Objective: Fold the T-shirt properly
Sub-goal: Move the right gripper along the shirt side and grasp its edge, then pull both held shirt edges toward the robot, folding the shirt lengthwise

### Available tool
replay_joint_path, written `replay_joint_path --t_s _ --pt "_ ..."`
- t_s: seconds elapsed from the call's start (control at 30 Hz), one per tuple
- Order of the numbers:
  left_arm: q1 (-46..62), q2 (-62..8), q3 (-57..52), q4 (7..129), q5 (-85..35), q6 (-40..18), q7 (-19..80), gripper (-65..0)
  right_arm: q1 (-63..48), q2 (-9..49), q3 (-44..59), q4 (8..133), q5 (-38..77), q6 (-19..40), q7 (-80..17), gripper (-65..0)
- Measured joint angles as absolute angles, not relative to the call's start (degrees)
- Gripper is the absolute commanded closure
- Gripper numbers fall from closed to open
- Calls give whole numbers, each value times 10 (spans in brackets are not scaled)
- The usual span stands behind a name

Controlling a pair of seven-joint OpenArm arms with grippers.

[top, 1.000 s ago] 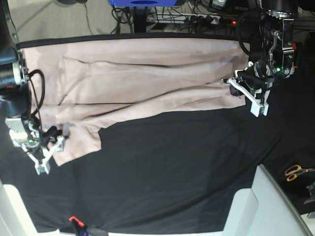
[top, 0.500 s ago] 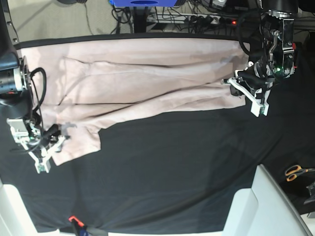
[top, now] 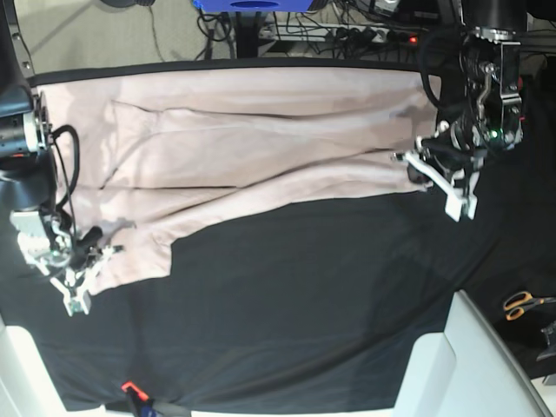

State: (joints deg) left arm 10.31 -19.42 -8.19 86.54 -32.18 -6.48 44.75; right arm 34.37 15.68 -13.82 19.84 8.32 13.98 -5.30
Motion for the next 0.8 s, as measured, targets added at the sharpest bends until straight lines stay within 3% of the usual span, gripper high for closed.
replay_joint_path --t_s 0.23,0.43,0.8 --pt "63 -200 -80 865 -322 -65 451 0 287 170 -138 394 83 139 -141 0" --pt "35 -204 -82 865 -320 -65 455 0 261 170 -77 518 84 126 -208 0" --pt "-13 -206 -78 840 -322 -65 453 0 255 170 -73 593 83 124 -260 0"
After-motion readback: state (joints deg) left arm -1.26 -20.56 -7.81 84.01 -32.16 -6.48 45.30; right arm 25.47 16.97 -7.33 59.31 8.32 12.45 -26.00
